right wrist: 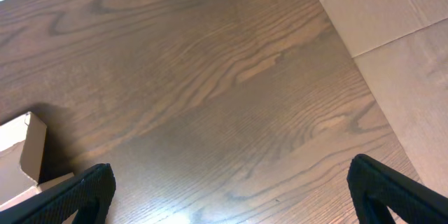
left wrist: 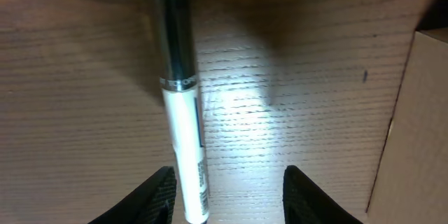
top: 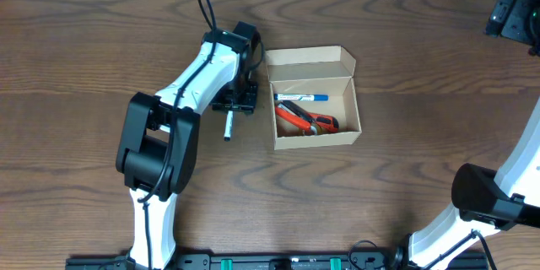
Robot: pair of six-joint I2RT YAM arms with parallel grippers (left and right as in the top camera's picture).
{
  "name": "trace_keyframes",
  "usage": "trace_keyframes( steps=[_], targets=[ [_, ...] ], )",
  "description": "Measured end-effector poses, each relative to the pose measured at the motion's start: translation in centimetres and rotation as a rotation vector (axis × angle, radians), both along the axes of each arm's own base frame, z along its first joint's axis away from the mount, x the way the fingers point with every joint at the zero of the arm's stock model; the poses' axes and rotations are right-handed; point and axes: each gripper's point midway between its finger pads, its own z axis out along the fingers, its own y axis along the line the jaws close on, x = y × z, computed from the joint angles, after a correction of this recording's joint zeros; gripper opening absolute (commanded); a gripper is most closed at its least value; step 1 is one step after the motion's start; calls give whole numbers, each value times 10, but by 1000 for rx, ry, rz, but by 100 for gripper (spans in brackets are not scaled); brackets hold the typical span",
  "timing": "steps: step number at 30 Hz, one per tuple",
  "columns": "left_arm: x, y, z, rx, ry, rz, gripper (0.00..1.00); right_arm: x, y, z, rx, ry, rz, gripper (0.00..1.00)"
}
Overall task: Pack container
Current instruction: 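Lower the left gripper and grasp the black marker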
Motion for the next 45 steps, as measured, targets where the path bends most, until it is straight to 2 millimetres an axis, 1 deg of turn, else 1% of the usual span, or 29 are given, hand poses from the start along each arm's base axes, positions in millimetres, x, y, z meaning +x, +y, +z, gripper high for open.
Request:
trace_keyframes(
  steps=[6,12,20,45],
  targets=[
    [3,7,0,0,0,18,48,0,0,0,0,0,0,99],
    [5,8,-2,-4,-10,20,49,0,0,0,0,0,0,99],
    [-5,12,-16,5,16,4,49,0,0,0,0,0,0,99],
    [-4,11,-19,0,6,-6,49,0,0,0,0,0,0,99]
  ],
)
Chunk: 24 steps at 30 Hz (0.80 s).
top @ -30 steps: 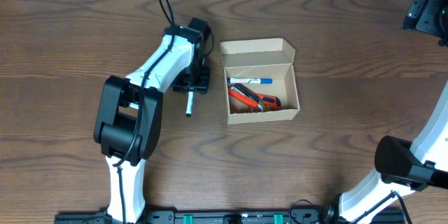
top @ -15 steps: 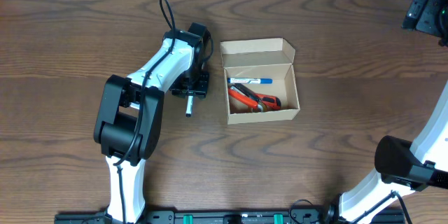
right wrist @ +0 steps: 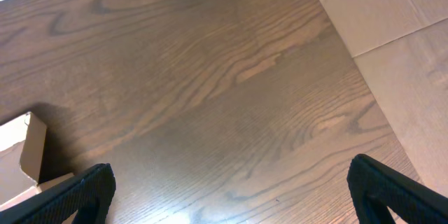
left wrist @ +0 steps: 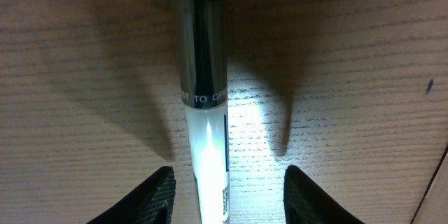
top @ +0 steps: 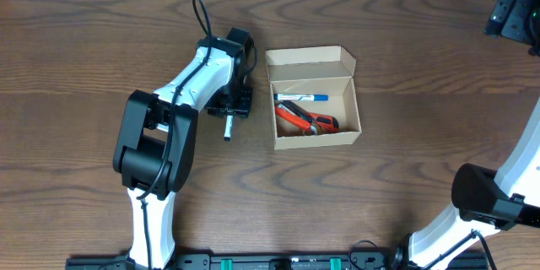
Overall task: Pack container
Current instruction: 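Lower the left gripper and grasp the black marker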
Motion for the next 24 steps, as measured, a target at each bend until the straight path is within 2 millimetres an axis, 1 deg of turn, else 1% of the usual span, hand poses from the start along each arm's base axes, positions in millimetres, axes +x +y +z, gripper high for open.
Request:
trace_keyframes(
  steps=[11,12,14,16,17,20,21,22,24],
  targets=[
    [-6,2,-6,5,14,0,49,0,0,0,0,0,0,99],
    [-6,2,-6,5,13,0,47,0,0,0,0,0,0,99],
    [-5,2,-6,4,12,0,42,0,0,0,0,0,0,99],
    [-5,2,-6,4,12,-2,34,0,0,0,0,0,0,99],
    [-5,2,-6,4,11,-3,33,0,0,0,0,0,0,99],
    [-5,2,-6,3,11,-12,32,0,0,0,0,0,0,99],
    [-5,2,-6,3,11,-14,29,0,0,0,0,0,0,99],
    [-5,2,-6,2,11,-15,25,0,0,0,0,0,0,99],
    [-5,2,-7,3,11,-11,9,0,0,0,0,0,0,99]
  ],
)
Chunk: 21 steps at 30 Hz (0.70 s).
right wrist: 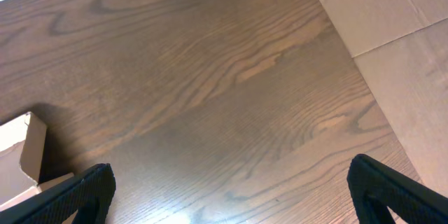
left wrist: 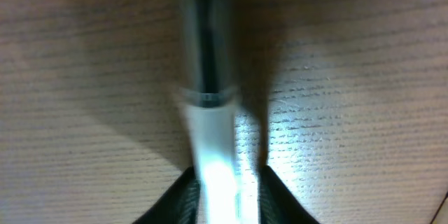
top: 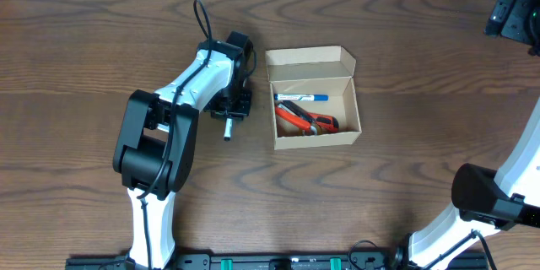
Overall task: Pack container
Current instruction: 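Lower the left gripper and grasp the black marker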
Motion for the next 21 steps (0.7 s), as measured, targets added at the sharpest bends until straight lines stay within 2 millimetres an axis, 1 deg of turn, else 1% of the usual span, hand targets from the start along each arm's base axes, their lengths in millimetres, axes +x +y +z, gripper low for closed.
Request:
trace_keyframes(
  steps=[1,16,19,21],
  targets=[
    [0,0,0,0,0,0,6,0,0,0,0,0,0,99],
    [3,-1,1,-7,-10,-6,6,0,0,0,0,0,0,99],
    [9,-2,6,-22,-22,4,6,0,0,0,0,0,0,99],
    [16,-1,14,-36,-38,16,6,0,0,0,0,0,0,99]
  ],
)
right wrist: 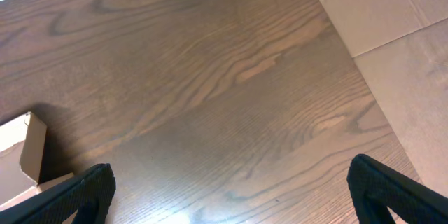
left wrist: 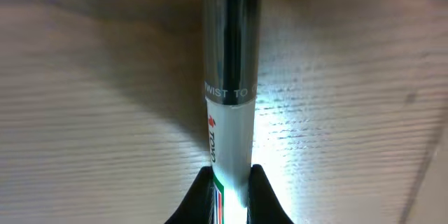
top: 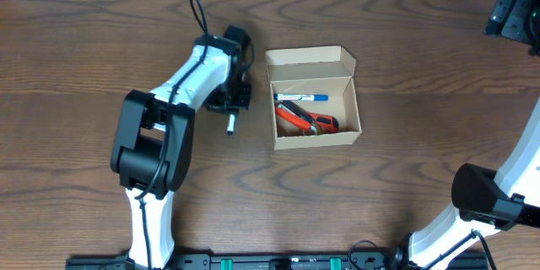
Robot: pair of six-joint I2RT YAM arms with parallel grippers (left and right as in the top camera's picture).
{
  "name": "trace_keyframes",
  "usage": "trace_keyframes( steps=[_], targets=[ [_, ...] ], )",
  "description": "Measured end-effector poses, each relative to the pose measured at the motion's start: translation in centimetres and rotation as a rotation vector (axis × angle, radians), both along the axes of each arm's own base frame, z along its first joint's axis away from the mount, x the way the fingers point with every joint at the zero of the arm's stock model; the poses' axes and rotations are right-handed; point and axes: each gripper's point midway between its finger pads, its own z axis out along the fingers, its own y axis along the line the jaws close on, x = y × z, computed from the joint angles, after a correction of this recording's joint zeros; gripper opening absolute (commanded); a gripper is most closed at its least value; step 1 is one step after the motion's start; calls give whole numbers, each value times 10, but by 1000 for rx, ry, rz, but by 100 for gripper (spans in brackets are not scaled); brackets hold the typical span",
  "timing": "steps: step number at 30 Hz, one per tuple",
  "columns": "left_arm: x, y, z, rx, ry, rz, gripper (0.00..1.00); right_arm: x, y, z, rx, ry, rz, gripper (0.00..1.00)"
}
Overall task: Pack container
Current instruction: 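Lower the left gripper and grasp the black marker, then carry the black marker into the box and release it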
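An open cardboard box [top: 314, 98] sits mid-table, holding a blue-capped marker [top: 302, 98] and red-handled pliers [top: 304, 118]. Just left of it my left gripper [top: 232, 101] is shut on a white marker with a black cap [top: 230, 122]. In the left wrist view the marker [left wrist: 231, 77] runs straight up the frame with both black fingers [left wrist: 204, 199] pressed against its white barrel. My right gripper [right wrist: 231, 189] hangs open high over bare wood at the far right, with only its finger tips showing.
The box's raised flap [top: 309, 55] stands at its far side. A corner of the box [right wrist: 24, 150] shows in the right wrist view. The table's right edge and floor [right wrist: 392, 21] lie beyond the right arm [top: 513, 13].
My left gripper, closing round the marker before, now grips it firmly, and its view of the marker is sharp. The marker sits slightly higher and nearer the box. The right arm is unchanged.
At first my left gripper hung open above the marker lying left of the box. Then it stood lower with the marker centred between its fingers. Then the fingers had come in against the barrel, and now they hold it. The right arm stayed parked.
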Motion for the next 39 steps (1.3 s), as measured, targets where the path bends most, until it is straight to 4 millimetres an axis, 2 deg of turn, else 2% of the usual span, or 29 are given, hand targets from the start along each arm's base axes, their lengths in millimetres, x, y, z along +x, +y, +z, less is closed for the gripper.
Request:
trace_keyframes(
  steps=[3,7,11,13,15,19,25,29,34,39],
  targets=[
    [13,4,31,-21,-37,-6,6,0,0,0,1,0,0,99],
    [31,0,103,-54,-140,-58,6,0,0,0,0,0,0,99],
    [41,-23,176,-108,-297,-142,6,0,0,0,0,0,0,99],
    [40,-39,200,-131,-356,-188,6,0,0,0,0,0,0,99],
    [34,-61,214,-155,-395,-247,6,0,0,0,0,0,0,99],
    [12,-102,216,-206,-386,-356,6,0,0,0,0,0,0,99],
    [-11,-139,208,-268,-339,-457,6,0,0,0,0,0,0,99],
    [-21,-151,205,-317,-308,-500,6,0,0,0,0,0,0,99],
    [-34,-156,202,-357,-259,-555,6,0,0,0,0,0,0,99],
    [-41,-160,173,-364,-153,-587,6,0,0,0,0,0,0,99]
  ],
)
